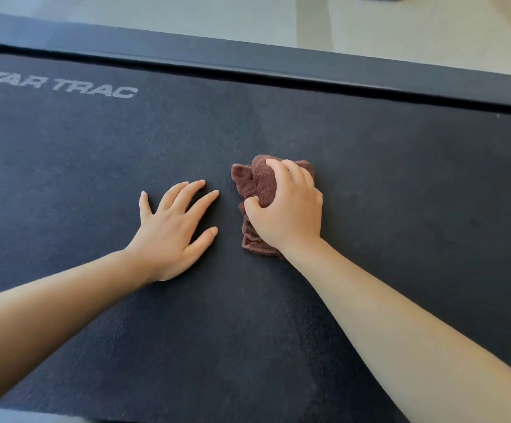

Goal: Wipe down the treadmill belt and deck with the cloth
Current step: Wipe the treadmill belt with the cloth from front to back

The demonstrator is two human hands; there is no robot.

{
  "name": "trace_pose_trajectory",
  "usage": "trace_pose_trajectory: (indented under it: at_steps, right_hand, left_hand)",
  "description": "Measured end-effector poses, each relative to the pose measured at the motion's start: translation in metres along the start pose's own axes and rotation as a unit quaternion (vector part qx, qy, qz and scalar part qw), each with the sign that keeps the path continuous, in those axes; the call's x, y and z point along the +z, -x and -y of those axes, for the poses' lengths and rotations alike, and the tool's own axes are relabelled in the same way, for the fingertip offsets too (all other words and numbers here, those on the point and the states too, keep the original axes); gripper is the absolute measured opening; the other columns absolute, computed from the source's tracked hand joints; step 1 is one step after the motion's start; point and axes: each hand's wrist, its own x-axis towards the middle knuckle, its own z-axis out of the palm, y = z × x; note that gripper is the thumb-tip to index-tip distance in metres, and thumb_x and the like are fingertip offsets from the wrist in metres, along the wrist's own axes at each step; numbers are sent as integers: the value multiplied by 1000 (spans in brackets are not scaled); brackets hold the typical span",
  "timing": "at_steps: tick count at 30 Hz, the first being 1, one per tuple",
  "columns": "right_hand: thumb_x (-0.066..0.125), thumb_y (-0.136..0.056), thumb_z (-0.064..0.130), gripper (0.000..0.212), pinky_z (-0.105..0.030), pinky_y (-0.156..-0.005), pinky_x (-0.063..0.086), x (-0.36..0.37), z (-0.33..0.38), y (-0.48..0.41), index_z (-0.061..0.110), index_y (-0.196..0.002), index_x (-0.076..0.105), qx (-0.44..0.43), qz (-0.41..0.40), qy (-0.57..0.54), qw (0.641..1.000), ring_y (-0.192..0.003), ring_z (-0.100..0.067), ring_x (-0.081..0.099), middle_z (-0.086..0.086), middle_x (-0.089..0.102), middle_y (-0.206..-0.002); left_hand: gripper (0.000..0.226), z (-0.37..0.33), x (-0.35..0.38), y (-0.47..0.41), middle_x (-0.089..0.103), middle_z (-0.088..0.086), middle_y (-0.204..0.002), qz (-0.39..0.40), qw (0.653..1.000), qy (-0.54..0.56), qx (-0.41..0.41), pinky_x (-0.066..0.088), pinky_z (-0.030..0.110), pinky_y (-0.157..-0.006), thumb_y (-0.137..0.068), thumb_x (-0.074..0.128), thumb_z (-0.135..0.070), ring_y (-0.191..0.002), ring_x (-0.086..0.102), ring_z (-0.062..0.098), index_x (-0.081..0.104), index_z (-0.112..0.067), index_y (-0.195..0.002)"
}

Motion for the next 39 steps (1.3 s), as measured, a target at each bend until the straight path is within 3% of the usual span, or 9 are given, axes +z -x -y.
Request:
trace_pose_trajectory:
  at_steps: [6, 11, 13, 24, 30, 36, 39]
  right_hand:
    - [57, -78, 43, 60, -44, -103, 33, 7, -11, -52, 25, -134, 46, 6, -17, -4, 1000, -129, -19, 36, 4, 46, -137]
    - [59, -77, 43, 59, -42, -104, 32, 9, -21, -101, 28, -133, 48, -5, -3, -19, 1000, -129, -17, 37, 8, 47, -136]
    - [60, -77, 43, 58, -40, -104, 32, 13, -23, -121, 29, -132, 49, -17, 5, -24, 1000, -129, -16, 38, 9, 48, -136]
    - [59, -75, 45, 50, -39, -100, 39, 34, -12, -210, 34, -123, 54, -34, 13, -22, 999, -121, -17, 45, 11, 55, -125]
    - [58, -76, 43, 57, -40, -101, 37, 27, -16, -185, 29, -131, 49, -31, 15, -23, 999, -125, -20, 41, 8, 51, -133]
    - [60, -78, 41, 61, -41, -104, 36, -5, -29, -106, 26, -135, 46, -29, 28, -13, 999, -130, -19, 38, 6, 46, -139]
    - [60, -78, 41, 62, -41, -105, 34, -20, -43, -54, 25, -135, 46, -30, 17, -11, 999, -132, -18, 36, 5, 44, -141]
  left_hand:
    - [64, 7, 3, -69, 12, -4, -155, -4, 1000, -2, -1, 4, 66, -108, -90, 21, -60, -143, 4, 20, 16, -34, -147]
    - [61, 21, -2, -146, 16, 3, -156, -49, 994, 20, -94, 7, 55, -113, -94, 31, -50, -144, 9, 21, 21, -21, -147]
    - [61, 25, -2, -167, 15, 2, -157, -51, 994, 22, -95, 5, 54, -113, -95, 31, -49, -144, 8, 20, 21, -20, -148]
    - [60, 32, 8, -182, 26, -2, -152, -132, 987, 24, -84, 7, 48, -116, -90, 38, -49, -141, 17, 19, 31, -23, -144]
    - [60, 29, 5, -179, 29, 0, -151, -124, 988, 17, -88, 10, 49, -115, -90, 41, -48, -140, 20, 22, 33, -21, -143]
    - [57, 14, -5, -166, 31, 7, -151, -107, 990, -8, -86, 20, 49, -112, -92, 40, -44, -139, 24, 27, 36, -15, -141]
    - [63, -4, 2, -150, 22, 6, -155, -77, 992, 23, -94, 11, 51, -114, -91, 38, -50, -143, 14, 27, 30, -17, -144]
